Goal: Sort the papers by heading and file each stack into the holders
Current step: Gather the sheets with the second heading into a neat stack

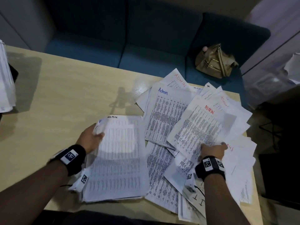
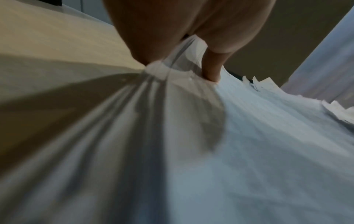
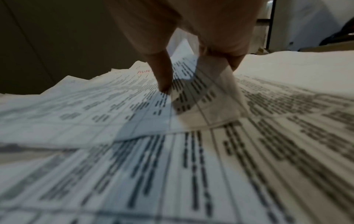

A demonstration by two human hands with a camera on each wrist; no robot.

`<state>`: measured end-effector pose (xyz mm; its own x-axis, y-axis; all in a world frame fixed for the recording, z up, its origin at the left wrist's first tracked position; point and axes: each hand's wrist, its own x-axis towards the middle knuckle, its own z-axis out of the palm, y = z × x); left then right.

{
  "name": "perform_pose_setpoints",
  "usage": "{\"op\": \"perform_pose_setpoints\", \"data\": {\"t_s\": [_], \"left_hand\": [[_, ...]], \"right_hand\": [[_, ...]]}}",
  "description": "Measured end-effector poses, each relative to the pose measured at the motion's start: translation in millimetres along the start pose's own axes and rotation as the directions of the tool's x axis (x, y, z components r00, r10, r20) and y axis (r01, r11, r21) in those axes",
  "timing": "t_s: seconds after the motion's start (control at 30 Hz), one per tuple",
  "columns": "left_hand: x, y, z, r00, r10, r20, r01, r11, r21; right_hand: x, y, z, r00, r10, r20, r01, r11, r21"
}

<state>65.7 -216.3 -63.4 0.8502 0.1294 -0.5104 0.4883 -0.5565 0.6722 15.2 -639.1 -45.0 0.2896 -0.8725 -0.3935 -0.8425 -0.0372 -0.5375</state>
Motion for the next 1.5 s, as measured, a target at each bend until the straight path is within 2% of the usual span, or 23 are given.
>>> {"op": "perform_pose_setpoints", "data": {"t_s": [0.13, 0.3, 0.43, 0.53, 0.67, 0.77, 0.9, 1.0, 1.07, 1.17, 1.27, 1.4, 1.5], "left_hand": [[-3.7, -1.8, 2.1, 1.0, 0.008, 0.025, -0.007, 0.999, -0.036], [0.3, -7.3, 3.4, 0.999, 0.009, 0.035, -0.008, 1.0, -0.018], [2.0, -5.8, 2.1, 0.999, 0.021, 0.039, -0.021, 1.0, -0.014], [0.6, -5.7, 1.2, 0.999, 0.028, 0.041, -0.026, 0.999, -0.042], [-2.3, -2.4, 1.0, 0.999, 0.027, 0.026, -0.026, 0.999, -0.047], [-2.5, -1.3, -0.3, 0.999, 0.026, 0.039, -0.024, 0.998, -0.05], [-2.3, -1.8, -2.7, 0.999, 0.003, 0.051, 0.0, 0.998, -0.063], [-4.0, 1.7, -2.8, 0.998, -0.04, 0.041, 0.045, 0.993, -0.107], [-6.6, 4.8, -1.7, 0.998, -0.061, 0.01, 0.062, 0.991, -0.118], [-8.5, 5.5, -0.3, 0.996, -0.086, -0.023, 0.08, 0.978, -0.191], [-10.6, 8.7, -1.3, 0.994, -0.101, -0.037, 0.089, 0.964, -0.25], [-14.2, 12.5, -4.0, 0.997, -0.036, -0.068, 0.007, 0.922, -0.387], [-13.7, 10.7, -5.0, 0.995, 0.023, -0.102, -0.058, 0.934, -0.353]], "right_hand": [[4.2, -3.0, -6.0, 0.996, -0.086, -0.014, 0.086, 0.995, 0.048], [-12.8, -25.3, 0.8, 0.963, -0.245, 0.114, 0.233, 0.967, 0.106], [-23.5, -44.3, 27.9, 0.939, -0.275, 0.205, 0.275, 0.961, 0.031], [-30.0, -53.7, 45.4, 0.937, -0.266, 0.228, 0.287, 0.956, -0.063], [-44.9, -59.9, 56.8, 0.934, -0.217, 0.286, 0.232, 0.973, -0.019], [-48.4, -61.5, 56.7, 0.915, -0.351, 0.2, 0.347, 0.936, 0.054], [-52.4, -72.1, 26.9, 0.874, -0.483, 0.058, 0.454, 0.852, 0.262], [-51.6, -73.6, 7.4, 0.823, -0.568, -0.008, 0.537, 0.773, 0.336], [-62.0, -68.6, 2.8, 0.813, -0.58, 0.048, 0.533, 0.776, 0.336], [-91.1, -48.5, 12.0, 0.802, -0.548, 0.237, 0.476, 0.827, 0.299], [-125.7, -22.2, 33.6, 0.753, -0.507, 0.42, 0.423, 0.861, 0.283], [-155.0, 6.8, 63.3, 0.665, -0.467, 0.583, 0.488, 0.863, 0.135], [-168.2, 16.4, 79.4, 0.606, -0.394, 0.691, 0.529, 0.849, 0.021]]}}
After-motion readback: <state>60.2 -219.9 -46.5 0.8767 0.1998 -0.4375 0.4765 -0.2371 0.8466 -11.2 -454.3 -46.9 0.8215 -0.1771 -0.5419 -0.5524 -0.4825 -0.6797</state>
